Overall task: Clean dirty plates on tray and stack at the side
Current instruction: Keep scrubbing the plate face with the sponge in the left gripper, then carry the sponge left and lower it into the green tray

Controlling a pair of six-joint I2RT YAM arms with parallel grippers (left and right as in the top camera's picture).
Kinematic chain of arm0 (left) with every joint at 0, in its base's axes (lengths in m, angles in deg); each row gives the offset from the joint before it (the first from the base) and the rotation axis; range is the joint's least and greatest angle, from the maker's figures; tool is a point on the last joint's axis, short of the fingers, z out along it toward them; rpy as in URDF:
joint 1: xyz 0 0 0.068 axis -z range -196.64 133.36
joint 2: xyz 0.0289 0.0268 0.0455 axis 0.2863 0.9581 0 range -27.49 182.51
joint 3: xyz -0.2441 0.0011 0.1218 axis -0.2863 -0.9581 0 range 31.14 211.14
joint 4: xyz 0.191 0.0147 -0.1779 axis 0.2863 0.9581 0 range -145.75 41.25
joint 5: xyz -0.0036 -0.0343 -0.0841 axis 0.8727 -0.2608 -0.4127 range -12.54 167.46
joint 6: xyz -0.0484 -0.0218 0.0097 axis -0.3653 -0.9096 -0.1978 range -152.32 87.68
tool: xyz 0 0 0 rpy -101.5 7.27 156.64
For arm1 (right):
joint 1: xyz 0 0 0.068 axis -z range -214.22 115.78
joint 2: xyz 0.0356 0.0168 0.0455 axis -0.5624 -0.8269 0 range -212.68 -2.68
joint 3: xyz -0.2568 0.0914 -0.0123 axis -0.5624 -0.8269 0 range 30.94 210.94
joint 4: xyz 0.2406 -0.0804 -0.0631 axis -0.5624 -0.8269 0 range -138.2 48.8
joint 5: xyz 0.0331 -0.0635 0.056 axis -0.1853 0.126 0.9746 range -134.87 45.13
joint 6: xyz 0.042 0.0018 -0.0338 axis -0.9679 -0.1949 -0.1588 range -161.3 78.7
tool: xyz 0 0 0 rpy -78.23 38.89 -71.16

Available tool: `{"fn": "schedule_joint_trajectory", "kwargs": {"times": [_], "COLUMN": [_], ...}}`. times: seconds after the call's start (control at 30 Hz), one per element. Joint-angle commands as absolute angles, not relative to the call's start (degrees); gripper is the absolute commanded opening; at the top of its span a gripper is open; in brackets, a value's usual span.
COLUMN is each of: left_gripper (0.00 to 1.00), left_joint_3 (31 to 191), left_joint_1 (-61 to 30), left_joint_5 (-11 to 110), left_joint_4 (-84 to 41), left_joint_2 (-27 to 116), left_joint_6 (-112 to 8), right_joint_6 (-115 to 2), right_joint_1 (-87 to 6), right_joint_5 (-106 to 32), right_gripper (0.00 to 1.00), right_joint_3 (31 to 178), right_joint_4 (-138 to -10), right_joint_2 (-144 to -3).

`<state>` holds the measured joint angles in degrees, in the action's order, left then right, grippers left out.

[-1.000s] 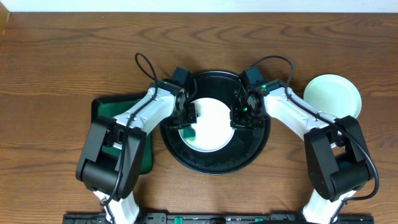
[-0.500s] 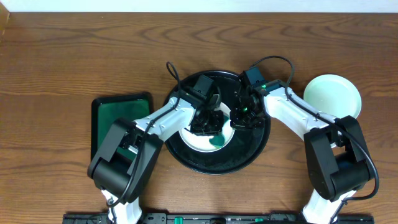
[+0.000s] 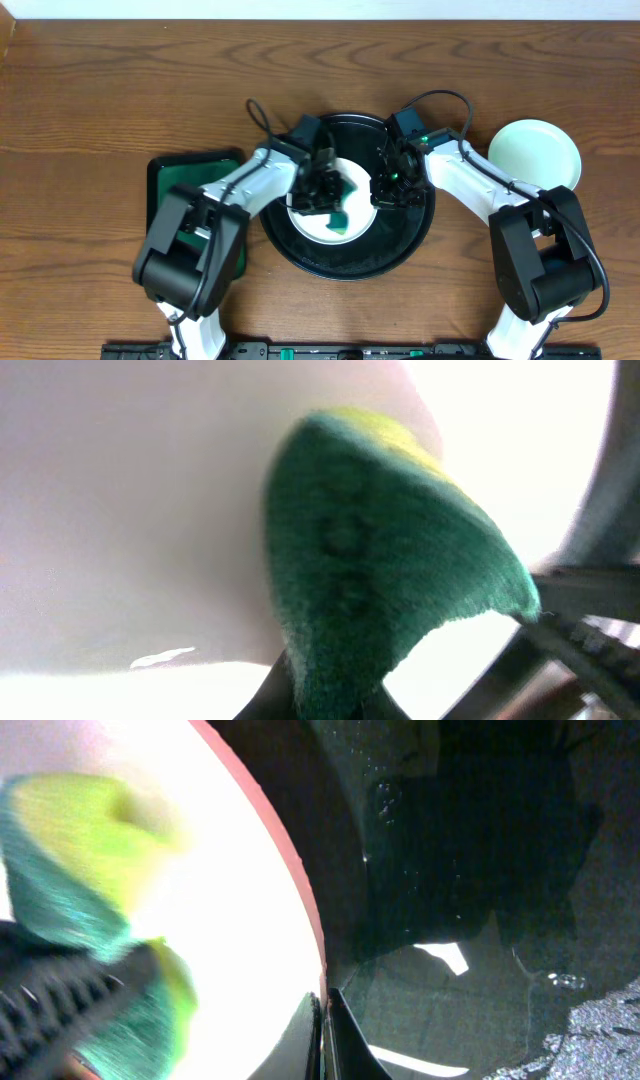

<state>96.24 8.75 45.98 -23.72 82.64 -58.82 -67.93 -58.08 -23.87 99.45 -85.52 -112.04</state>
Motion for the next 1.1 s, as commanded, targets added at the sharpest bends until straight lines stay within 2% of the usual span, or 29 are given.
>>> {"fn": "schedule_joint_trajectory", "kwargs": {"times": [0.0,0.17,0.6,1.07], "left_gripper": [0.07,0.07,0.07,0.07], "left_joint_3": [95.5,95.6,95.6,95.2], "left_joint_1": [4.6,0.2,-6.8,-22.6], "left_joint_5": [53.6,55.4,74.0,75.5], "left_joint_4": [-20.6,-16.6,-5.1,-2.9], "left_joint_2": [81.3,76.6,57.5,64.4], "left_joint_6": [-55.0,-50.9,-49.1,-48.6], "right_joint_6": [-66.9,-66.9,-66.5,-66.1], "right_joint_1": [-57.8,-57.8,-57.8,-57.8], "right_joint_5": [-23.6,-23.6,-23.6,-23.6], "right_gripper": [0.01,0.01,0.01,0.01], "right_joint_3": [99.4,99.4,99.4,99.4], "right_joint_4": [-86.0,-85.6,-84.8,-84.3], "right_joint_2": [-112.5,-112.5,-112.5,-112.5]}}
